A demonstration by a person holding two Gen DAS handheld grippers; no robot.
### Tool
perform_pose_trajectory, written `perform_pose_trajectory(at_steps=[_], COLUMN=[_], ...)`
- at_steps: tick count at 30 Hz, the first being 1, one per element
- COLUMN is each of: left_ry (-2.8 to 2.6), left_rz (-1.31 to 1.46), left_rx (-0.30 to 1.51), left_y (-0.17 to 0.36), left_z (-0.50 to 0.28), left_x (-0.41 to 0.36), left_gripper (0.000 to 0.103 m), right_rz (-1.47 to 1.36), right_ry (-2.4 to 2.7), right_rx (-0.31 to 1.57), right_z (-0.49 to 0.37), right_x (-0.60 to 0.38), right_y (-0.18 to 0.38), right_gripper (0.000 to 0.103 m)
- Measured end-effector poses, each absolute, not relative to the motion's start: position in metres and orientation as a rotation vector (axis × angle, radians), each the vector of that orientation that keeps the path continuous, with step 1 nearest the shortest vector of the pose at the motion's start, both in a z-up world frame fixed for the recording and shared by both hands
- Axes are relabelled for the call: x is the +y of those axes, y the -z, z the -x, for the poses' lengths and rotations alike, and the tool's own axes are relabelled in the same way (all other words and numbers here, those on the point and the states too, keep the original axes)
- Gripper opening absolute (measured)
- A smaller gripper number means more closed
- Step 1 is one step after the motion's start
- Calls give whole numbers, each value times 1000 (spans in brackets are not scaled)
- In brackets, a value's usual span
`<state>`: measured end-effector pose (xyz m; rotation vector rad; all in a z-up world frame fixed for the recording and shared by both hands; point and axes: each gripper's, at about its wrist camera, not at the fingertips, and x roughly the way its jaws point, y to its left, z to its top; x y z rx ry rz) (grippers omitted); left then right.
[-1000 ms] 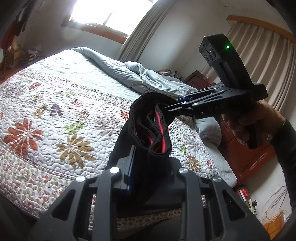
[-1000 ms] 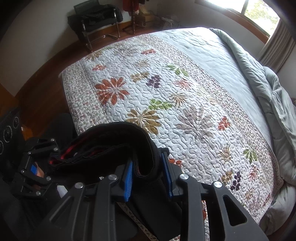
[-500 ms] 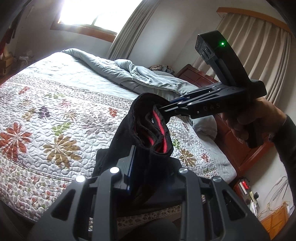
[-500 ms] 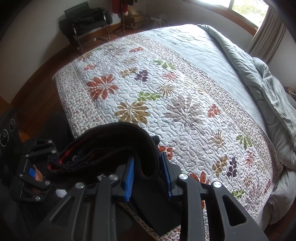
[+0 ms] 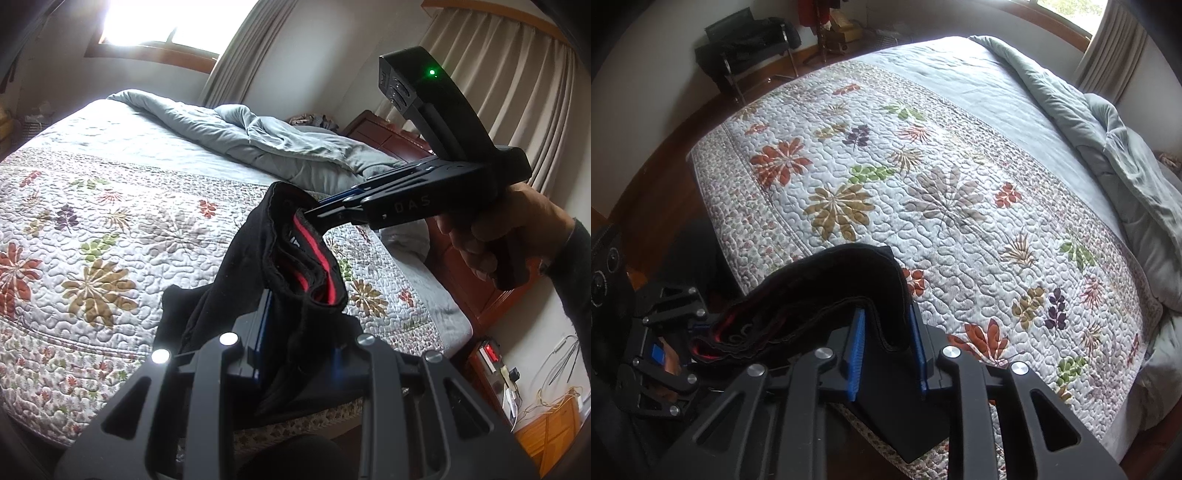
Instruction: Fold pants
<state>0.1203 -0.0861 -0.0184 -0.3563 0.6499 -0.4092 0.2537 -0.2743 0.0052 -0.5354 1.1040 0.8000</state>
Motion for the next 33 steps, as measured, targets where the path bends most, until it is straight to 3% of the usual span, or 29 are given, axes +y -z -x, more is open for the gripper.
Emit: perform_pose_trajectory(at_steps=[33], left_ry=[487], left_rz=[295], left_rx=[814], left_y=[89], left_z=[-154], left_x=[-164], left_gripper=[25], right_rz=[373], right_ry=[-810], right_rx=[1231], right_z=[-283], right_x=[-362], right_y=[99], right_gripper=[22])
